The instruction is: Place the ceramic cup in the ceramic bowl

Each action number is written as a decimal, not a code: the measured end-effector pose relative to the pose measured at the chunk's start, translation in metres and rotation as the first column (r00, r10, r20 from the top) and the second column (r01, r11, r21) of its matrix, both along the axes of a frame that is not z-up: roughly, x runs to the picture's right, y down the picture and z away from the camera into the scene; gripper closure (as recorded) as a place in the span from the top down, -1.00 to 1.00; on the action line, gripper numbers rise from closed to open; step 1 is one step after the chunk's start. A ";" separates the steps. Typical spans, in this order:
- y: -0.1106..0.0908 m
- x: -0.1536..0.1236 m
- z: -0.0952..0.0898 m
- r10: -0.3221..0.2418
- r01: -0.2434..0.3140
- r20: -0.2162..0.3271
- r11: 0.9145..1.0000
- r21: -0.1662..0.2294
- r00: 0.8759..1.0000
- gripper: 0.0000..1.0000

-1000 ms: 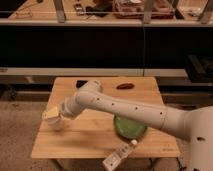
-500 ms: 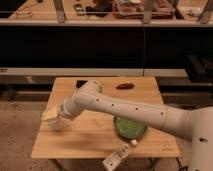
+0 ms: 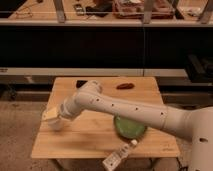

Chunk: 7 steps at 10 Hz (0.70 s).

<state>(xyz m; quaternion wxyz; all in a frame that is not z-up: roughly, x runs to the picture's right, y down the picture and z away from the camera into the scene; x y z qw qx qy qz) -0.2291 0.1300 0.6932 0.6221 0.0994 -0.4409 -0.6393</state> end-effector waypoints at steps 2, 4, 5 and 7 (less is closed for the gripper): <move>0.000 0.000 0.000 0.000 0.000 0.000 1.000 0.000 1.000 0.60; -0.001 0.001 0.001 0.000 0.000 -0.002 1.000 -0.002 1.000 0.60; -0.006 0.002 0.009 -0.006 0.006 0.002 1.000 -0.001 1.000 0.60; -0.018 0.002 0.027 -0.027 0.027 0.021 1.000 0.001 0.999 0.60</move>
